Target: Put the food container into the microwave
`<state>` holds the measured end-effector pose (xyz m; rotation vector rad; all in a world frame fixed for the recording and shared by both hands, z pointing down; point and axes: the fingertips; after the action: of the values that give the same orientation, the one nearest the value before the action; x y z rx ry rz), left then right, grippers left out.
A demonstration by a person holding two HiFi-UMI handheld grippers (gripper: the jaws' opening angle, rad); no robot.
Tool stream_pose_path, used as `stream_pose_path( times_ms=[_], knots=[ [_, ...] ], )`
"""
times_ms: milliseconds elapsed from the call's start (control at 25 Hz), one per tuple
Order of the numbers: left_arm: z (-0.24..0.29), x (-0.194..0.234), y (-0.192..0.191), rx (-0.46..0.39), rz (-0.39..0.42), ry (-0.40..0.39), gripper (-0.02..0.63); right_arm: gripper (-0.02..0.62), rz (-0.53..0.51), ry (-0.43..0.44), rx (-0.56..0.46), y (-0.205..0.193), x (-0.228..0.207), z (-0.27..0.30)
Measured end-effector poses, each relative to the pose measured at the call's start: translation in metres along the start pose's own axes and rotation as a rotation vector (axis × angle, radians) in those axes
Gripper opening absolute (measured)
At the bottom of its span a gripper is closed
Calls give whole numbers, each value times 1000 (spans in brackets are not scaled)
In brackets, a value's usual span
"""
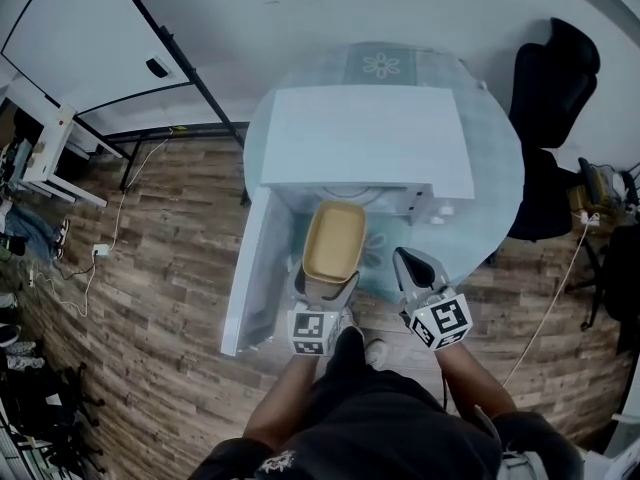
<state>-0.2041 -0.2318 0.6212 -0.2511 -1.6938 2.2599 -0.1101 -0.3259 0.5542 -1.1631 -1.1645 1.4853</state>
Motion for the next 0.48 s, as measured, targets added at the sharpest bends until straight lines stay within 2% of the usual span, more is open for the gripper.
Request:
stream_pose_path(
  times_ms=[480],
  knots=[
    [62, 29, -17, -1, -33, 19, 497, 2, 28, -18, 77, -36, -26, 48]
  ],
)
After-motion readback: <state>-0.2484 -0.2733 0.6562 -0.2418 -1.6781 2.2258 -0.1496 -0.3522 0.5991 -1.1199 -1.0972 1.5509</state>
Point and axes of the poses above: the fingertips, and each gripper's own axes: z forward along the fingers, x to its left, y out of its top, and after that the axes turned 2 degrees about y, right-handed
